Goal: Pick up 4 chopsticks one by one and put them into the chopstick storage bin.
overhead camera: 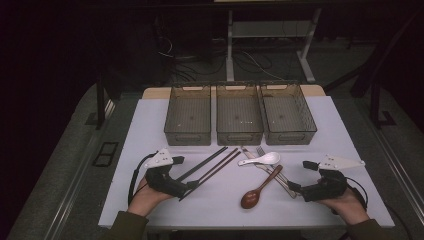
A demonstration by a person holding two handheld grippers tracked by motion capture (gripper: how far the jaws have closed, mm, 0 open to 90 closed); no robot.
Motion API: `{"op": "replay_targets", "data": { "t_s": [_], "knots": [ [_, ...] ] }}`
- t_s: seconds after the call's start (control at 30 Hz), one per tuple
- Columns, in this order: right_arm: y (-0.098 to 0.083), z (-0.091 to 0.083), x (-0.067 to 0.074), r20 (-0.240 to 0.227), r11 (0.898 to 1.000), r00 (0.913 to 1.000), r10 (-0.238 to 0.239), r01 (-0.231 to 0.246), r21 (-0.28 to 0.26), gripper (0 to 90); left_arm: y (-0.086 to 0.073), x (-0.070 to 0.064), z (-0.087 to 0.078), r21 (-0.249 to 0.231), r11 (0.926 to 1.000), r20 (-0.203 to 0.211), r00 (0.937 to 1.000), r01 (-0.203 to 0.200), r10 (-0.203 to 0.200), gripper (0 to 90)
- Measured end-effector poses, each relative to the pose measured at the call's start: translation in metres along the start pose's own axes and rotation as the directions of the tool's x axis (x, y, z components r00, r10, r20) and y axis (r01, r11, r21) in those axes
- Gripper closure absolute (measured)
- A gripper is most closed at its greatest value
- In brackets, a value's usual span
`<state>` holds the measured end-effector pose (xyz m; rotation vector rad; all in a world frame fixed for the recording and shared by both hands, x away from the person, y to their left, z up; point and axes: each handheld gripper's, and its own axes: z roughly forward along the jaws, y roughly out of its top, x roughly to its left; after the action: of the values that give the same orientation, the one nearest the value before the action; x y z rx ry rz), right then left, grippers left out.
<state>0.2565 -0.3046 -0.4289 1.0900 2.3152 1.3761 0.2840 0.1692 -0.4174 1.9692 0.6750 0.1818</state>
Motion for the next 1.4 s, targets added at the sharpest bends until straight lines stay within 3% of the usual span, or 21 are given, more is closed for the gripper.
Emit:
{"op": "replay_targets", "data": {
  "t_s": [0.8, 1.1, 1.4],
  "knots": [
    [0.0, -0.003, 0.002, -0.018, 1.0, 0.9998, 0.005, -0.005, -0.025, 2.1, 0.005, 0.001, -0.002, -0.009, 0.9999, -0.005, 1.0, 0.005, -0.005, 0.0],
    [-0.001, -0.004, 0.005, -0.024, 1.0, 0.9997, -0.002, 0.002, -0.025, 2.1, 0.01, 0.004, 0.002, -0.005, 0.9998, -0.026, 0.9995, -0.018, 0.018, 0.0],
    [-0.001, -0.002, 0.005, -0.026, 1.0, 0.9997, 0.001, -0.001, -0.019, 2.1, 0.012, 0.007, 0.004, -0.007, 0.9999, -0.035, 0.9994, -0.008, 0.008, 0.0]
  ]
}}
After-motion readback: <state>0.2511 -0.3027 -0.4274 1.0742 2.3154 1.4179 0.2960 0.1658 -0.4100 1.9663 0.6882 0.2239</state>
